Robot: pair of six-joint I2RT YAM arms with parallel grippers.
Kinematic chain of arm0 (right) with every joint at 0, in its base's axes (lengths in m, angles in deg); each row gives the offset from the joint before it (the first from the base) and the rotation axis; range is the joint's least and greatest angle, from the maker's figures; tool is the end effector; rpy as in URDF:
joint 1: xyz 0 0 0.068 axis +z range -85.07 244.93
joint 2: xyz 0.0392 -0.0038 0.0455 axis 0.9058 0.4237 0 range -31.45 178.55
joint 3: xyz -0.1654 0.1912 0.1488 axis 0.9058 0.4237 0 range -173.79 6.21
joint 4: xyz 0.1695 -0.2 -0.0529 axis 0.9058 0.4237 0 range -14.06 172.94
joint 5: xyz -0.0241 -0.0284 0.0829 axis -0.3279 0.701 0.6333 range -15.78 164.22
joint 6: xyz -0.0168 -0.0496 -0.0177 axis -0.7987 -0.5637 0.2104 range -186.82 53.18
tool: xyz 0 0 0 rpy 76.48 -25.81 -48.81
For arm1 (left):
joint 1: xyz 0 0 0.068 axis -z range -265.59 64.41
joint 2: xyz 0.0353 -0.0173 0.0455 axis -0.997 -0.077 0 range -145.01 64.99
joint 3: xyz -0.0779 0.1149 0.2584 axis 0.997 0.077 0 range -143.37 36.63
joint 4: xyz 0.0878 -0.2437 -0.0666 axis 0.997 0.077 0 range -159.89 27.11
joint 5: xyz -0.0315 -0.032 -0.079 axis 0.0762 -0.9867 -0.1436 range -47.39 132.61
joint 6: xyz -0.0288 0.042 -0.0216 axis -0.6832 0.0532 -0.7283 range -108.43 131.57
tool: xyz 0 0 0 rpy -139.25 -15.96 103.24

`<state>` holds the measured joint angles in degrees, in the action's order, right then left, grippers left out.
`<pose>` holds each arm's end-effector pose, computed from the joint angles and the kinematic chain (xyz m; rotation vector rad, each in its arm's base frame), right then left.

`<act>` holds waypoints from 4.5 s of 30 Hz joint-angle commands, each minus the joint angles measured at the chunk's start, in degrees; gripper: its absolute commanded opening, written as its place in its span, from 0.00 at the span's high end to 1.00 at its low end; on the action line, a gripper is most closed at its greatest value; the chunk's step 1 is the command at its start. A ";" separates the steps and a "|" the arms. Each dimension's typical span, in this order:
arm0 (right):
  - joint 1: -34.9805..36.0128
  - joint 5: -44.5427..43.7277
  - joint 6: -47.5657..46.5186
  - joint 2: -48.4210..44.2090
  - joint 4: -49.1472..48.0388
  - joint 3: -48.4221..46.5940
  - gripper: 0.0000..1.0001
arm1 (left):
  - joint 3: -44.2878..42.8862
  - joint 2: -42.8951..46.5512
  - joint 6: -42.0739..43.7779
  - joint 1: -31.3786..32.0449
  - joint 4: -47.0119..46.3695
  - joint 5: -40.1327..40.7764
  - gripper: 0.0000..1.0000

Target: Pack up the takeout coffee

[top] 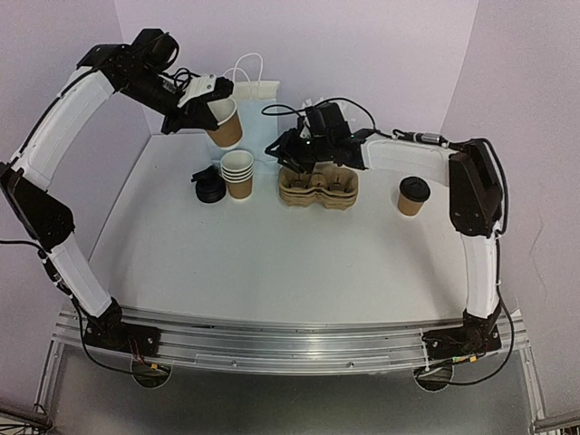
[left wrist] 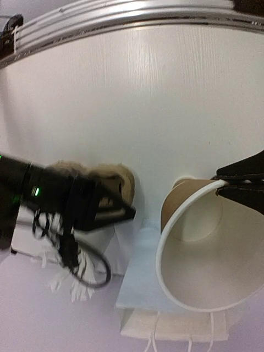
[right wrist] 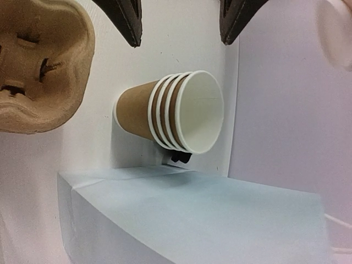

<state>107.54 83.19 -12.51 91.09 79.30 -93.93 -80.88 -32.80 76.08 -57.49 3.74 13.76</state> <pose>0.3853 0.3624 0.2653 0.1186 2.2386 1.1687 0.2896 -0.1752 0.4509 1.8546 1.4968 -0.3385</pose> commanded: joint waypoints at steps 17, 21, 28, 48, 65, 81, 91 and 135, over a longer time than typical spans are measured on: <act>1.43 -5.84 -14.73 -11.79 15.78 2.14 0.53 | 53.11 9.19 4.63 13.22 -38.26 0.74 1.00; 1.43 -5.62 -14.77 -11.16 15.87 1.84 0.53 | 54.73 7.80 6.88 13.22 -38.16 -1.50 1.00; 1.43 -5.71 -15.05 -10.59 15.97 1.39 0.53 | 53.71 4.79 9.75 13.21 -33.58 -1.44 1.00; 1.43 -5.28 -15.84 -10.58 15.90 0.12 0.52 | 42.30 16.65 -9.86 -3.10 -29.63 -10.95 0.31; 1.37 -4.29 -19.56 -9.11 15.88 0.07 0.51 | 34.93 -8.60 -11.25 -17.05 -45.00 10.81 0.19; 0.81 -3.08 -20.21 -8.10 15.87 0.73 0.51 | 23.52 -21.25 -7.28 -16.58 -40.45 10.73 0.30; 0.72 -2.49 -19.69 -7.40 15.88 0.28 0.51 | 23.28 -22.41 -6.66 -16.54 -38.37 8.84 0.27; 0.64 -1.86 -19.61 -7.69 15.87 -1.79 0.51 | 22.47 -18.35 -3.37 -18.30 -37.95 12.62 0.90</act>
<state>108.35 80.92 -32.08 83.86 95.32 -93.45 -59.25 -56.32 70.44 -75.00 -34.49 25.34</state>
